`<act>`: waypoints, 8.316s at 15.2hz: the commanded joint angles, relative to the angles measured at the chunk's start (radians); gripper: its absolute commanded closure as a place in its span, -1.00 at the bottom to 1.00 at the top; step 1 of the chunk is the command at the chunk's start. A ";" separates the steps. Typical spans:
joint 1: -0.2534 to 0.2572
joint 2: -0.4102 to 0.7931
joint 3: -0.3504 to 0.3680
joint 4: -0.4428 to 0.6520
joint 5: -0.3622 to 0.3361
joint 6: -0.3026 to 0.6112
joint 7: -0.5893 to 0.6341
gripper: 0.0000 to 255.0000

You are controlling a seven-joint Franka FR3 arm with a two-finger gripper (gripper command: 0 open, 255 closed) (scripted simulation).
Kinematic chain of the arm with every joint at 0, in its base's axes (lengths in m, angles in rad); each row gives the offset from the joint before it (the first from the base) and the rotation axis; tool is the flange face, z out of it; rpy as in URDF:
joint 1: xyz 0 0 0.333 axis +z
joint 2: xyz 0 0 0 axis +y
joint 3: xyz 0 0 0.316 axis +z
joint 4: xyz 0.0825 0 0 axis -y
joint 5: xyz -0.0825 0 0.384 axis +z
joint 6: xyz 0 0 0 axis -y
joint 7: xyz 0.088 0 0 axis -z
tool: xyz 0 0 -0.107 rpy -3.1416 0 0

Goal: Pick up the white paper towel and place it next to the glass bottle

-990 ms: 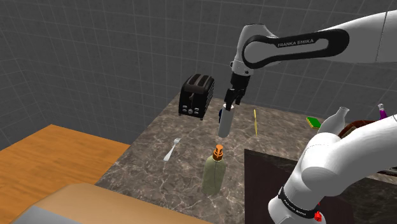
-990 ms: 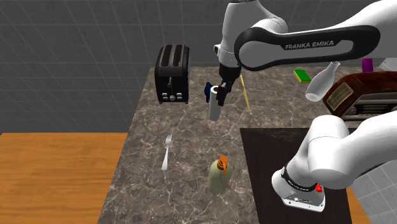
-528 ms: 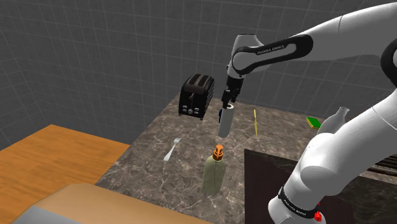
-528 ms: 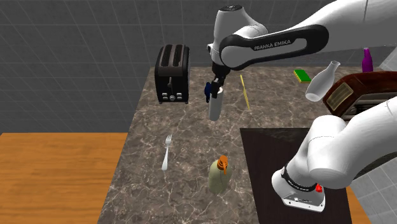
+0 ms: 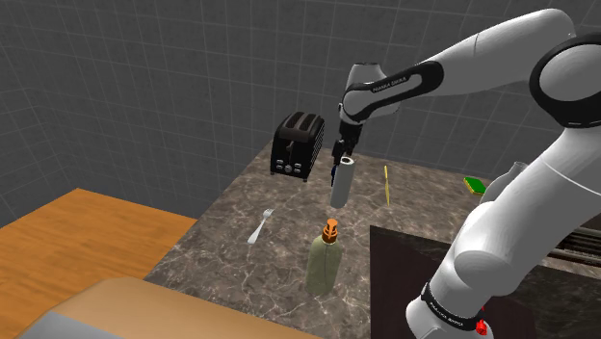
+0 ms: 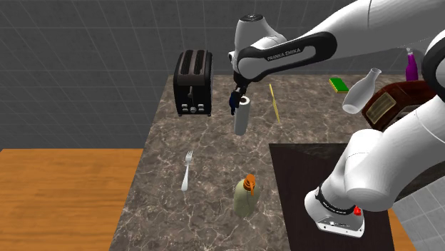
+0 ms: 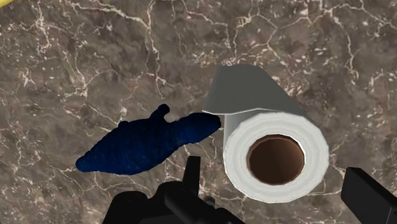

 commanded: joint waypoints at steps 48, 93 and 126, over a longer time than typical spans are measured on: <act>0.005 -0.061 0.020 0.246 0.000 -0.305 -0.002 1.00; -0.063 -0.130 -0.080 0.678 -0.034 -0.786 -0.222 1.00; -0.177 -0.179 -0.630 0.735 -0.166 -0.763 -0.899 1.00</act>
